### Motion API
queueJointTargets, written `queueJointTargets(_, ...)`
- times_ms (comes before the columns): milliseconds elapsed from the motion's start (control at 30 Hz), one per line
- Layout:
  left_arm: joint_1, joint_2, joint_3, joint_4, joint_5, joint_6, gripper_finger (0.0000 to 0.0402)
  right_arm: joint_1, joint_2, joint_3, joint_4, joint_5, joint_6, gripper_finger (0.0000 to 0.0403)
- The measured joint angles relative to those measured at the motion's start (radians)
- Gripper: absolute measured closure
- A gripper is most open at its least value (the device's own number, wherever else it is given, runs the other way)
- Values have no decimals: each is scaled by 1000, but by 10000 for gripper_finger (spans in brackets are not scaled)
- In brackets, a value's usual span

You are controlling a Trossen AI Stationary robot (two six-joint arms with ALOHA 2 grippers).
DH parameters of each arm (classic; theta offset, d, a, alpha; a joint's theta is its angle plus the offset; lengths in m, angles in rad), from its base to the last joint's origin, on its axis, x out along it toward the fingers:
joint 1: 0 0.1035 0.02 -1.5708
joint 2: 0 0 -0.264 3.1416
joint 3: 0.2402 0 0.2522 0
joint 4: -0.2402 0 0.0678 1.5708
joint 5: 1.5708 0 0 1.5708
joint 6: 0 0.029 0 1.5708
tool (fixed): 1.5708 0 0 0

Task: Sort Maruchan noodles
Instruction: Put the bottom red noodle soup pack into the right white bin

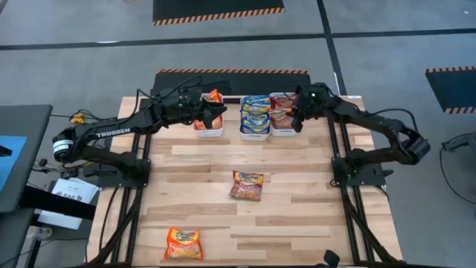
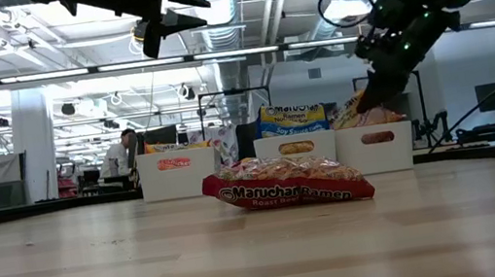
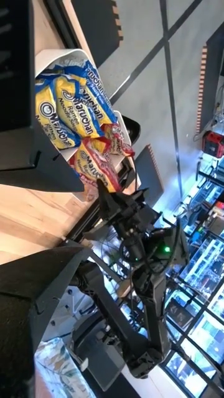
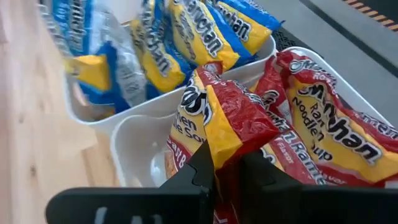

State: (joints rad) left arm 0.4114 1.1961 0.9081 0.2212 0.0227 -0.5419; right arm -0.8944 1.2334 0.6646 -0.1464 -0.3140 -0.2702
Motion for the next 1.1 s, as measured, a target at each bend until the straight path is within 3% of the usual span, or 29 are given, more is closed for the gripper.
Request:
queueJointTargets(267, 0, 0, 0, -5, 48, 0, 262, 12, 73, 1, 59, 26, 60, 336)
queueJointTargets(567, 0, 0, 0, -6, 70, 0, 262, 12, 74, 2, -3, 90, 29, 251)
queueJointTargets(800, 0, 0, 0, -6, 70, 0, 262, 11, 74, 109, -232, 141, 3, 193)
queueJointTargets(1100, 5, 0, 0, -65, 92, 0, 262, 11, 68, 231, -387, 126, 33, 184)
